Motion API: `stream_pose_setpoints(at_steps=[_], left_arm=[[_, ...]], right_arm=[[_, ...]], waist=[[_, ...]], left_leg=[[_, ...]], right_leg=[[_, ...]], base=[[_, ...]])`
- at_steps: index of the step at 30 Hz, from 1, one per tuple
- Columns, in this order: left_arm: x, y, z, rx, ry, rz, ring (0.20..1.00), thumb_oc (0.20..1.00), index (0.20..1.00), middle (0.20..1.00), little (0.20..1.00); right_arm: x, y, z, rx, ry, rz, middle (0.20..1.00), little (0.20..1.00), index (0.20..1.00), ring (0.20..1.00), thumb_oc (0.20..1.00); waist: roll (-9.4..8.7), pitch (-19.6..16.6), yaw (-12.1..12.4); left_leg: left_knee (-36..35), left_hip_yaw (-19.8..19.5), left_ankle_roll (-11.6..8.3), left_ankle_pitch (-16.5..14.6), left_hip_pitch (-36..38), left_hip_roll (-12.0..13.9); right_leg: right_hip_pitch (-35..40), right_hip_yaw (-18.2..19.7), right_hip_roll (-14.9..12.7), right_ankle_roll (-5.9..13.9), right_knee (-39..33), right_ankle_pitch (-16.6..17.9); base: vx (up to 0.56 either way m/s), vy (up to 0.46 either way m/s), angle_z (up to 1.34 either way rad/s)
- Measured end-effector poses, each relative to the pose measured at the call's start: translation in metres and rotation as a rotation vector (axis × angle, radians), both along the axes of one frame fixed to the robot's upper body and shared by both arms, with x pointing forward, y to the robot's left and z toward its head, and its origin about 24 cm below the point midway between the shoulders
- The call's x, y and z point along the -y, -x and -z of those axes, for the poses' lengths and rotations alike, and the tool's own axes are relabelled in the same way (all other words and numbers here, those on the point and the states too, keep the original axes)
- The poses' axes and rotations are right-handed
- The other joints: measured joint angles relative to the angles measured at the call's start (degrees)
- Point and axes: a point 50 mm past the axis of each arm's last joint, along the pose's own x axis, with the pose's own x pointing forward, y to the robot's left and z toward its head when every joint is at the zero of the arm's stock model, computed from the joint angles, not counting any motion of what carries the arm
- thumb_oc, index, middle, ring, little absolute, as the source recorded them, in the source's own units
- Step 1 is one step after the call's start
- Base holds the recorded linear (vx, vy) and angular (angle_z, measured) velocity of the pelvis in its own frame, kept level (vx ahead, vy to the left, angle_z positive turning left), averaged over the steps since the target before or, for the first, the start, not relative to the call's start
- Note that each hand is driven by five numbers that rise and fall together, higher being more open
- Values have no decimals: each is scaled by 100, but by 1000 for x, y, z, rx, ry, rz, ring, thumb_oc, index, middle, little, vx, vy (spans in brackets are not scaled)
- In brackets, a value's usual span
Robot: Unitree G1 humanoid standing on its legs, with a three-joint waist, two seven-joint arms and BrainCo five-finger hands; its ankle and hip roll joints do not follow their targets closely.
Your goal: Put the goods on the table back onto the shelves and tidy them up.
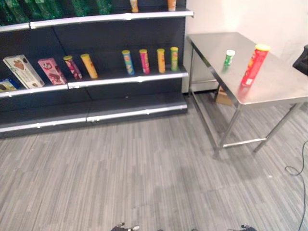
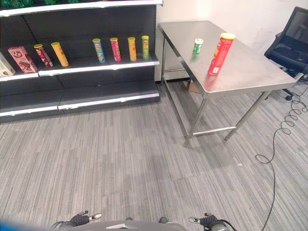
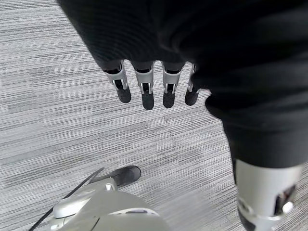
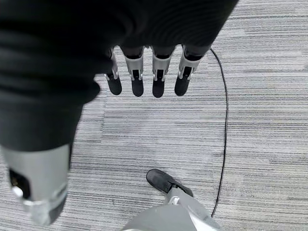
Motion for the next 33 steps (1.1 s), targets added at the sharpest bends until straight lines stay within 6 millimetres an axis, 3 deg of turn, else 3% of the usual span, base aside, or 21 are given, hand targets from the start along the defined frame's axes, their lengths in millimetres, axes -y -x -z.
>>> stream_pose_setpoints(at_steps=[13, 15, 17, 19, 20, 21, 23, 25, 26, 29, 30, 31, 33], left_arm=[[0, -1, 0, 3, -1, 0, 1000, 1000, 1000, 1000, 1000], [-2, -5, -1, 11, -4, 2, 1000, 1000, 1000, 1000, 1000], [-3, -9, -3, 21, -9, 5, 1000, 1000, 1000, 1000, 1000], [-4, -19, -5, 42, -12, 12, 1000, 1000, 1000, 1000, 1000], [-6, -23, -6, 51, -17, 15, 1000, 1000, 1000, 1000, 1000], [-6, -26, -7, 59, -19, 14, 1000, 1000, 1000, 1000, 1000], [-6, -28, -8, 61, -21, 17, 1000, 1000, 1000, 1000, 1000], [-7, -27, -7, 54, -22, 17, 1000, 1000, 1000, 1000, 1000], [-7, -27, -7, 49, -24, 22, 1000, 1000, 1000, 1000, 1000], [-6, -35, -8, 62, -23, 26, 1000, 1000, 1000, 1000, 1000], [-6, -38, -9, 64, -23, 24, 1000, 1000, 1000, 1000, 1000], [-6, -37, -9, 63, -23, 19, 1000, 1000, 1000, 1000, 1000], [-8, -34, -8, 56, -25, 14, 1000, 1000, 1000, 1000, 1000]], right_arm=[[0, -5, -1, 12, 0, -4, 1000, 1000, 1000, 1000, 1000], [0, -8, -2, 17, 1, -6, 1000, 1000, 1000, 1000, 1000], [0, -17, -4, 37, 0, -12, 1000, 1000, 1000, 1000, 1000], [1, -26, -6, 59, 3, -14, 1000, 1000, 1000, 1000, 1000], [3, -37, -10, 86, 9, -20, 1000, 1000, 1000, 1000, 1000], [3, -34, -9, 77, 10, -18, 1000, 1000, 1000, 1000, 1000], [4, -28, -7, 62, 10, -14, 1000, 1000, 1000, 1000, 1000], [4, -28, -7, 61, 10, -11, 1000, 1000, 1000, 1000, 1000], [3, -25, -6, 58, 7, -9, 1000, 1000, 1000, 1000, 1000], [2, -21, -5, 49, 3, -6, 1000, 1000, 1000, 1000, 1000], [2, -20, -5, 43, 2, -4, 1000, 1000, 1000, 1000, 1000], [1, -20, -4, 42, 0, -3, 1000, 1000, 1000, 1000, 1000], [-3, -6, 0, 7, -13, 6, 1000, 1000, 1000, 1000, 1000]], waist=[[-24, 53, 19], [-55, 130, 21], [-45, 278, 28], [-10, 424, 81], [84, 584, 105], [96, 586, 88], [87, 599, 41], [50, 587, -12], [33, 590, -125], [-121, 668, -197], [-200, 711, -273], [-249, 747, -319], [-363, 693, -325]], left_leg=[[-9, 136, 8, 3, -109, -25], [-42, 149, 16, -4, -120, -48], [-29, 240, 72, 15, -131, -7], [-47, 302, 146, -51, -146, -27], [-46, 414, 259, -12, -104, 62], [-47, 391, 302, -78, -72, 6], [-48, 314, 371, -112, 8, -68], [-44, 275, 386, -119, 23, -76], [-45, 98, 401, -110, -14, -87], [-16, -56, 374, -128, 2, -89], [-17, -167, 308, -169, 36, -89], [-47, -244, 245, -209, 91, -81], [-50, -432, 12, -361, 320, -8]], right_leg=[[-179, 132, -16, 43, 2, 53], [-276, 163, -35, 68, 176, 64], [-457, 142, -78, 237, 479, -91], [-852, 58, -134, 230, 1188, -77], [-1231, -279, -336, 388, 2036, -305], [-1408, -395, -548, 505, 2391, -455], [-1607, -338, -967, 612, 2731, -488], [-1708, -313, -1151, 697, 2559, -442], [-1640, -165, -1218, 939, 1674, -285], [-1684, 118, -1272, 1100, 537, 138], [-1691, 78, -1329, 1226, -26, 382], [-1722, -64, -1379, 1282, -21, 473], [-1597, -399, -1447, 1360, 76, 375]], base=[[-2, 74, -6], [-28, 134, -9], [18, 202, -15], [80, 139, -33], [163, 124, -25], [220, 139, -12], [151, 21, 11], [212, -40, 24], [254, -56, 34], [331, -59, 31], [371, -52, 44], [375, -43, 50], [339, -44, 42]])
